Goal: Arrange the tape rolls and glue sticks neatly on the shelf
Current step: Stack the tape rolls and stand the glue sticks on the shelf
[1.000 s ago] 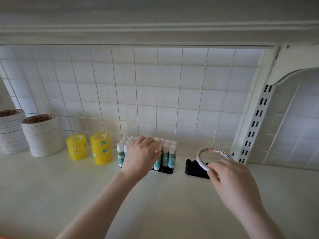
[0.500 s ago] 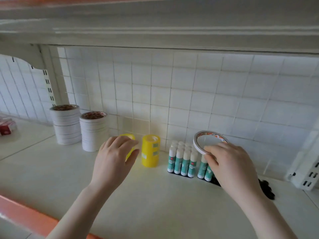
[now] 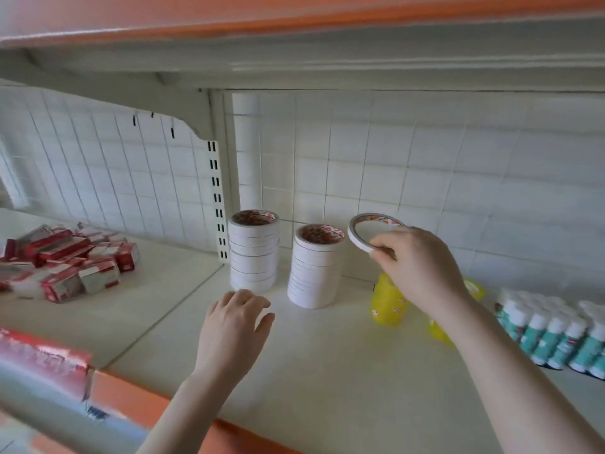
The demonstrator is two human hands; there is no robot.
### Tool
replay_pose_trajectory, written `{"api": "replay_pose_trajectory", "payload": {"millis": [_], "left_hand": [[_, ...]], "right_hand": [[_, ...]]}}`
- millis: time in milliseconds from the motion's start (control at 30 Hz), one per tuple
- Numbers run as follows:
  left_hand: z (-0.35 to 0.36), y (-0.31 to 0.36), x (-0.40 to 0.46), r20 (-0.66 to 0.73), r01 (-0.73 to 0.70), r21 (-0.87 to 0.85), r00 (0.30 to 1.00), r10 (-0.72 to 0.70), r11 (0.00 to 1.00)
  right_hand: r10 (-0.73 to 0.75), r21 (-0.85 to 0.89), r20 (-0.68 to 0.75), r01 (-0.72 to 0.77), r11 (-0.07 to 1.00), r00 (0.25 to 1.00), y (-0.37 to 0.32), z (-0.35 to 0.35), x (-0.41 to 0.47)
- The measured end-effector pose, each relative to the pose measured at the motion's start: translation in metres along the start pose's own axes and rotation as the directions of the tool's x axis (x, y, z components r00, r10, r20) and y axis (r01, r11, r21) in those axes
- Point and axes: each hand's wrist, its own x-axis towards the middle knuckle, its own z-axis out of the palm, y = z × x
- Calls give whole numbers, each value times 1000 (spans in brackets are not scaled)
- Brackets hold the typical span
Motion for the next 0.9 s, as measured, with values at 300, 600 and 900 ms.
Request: {"api": "replay_pose_trajectory", "payload": {"millis": [300,600,900], "left_hand": [[19,-24,-4,99,114,-80,989,-106,990],[12,-16,-3,159,181,-132,974,-159,975],[13,-17,-3,190,178,-144,970,-149,973]], "right_hand": [[-48,82,170,35,996,984,-40,35,50],[-37,161,242,-3,987,970,-36,42,55],[-68,235,306,-6,972,950,-26,45,62]]}}
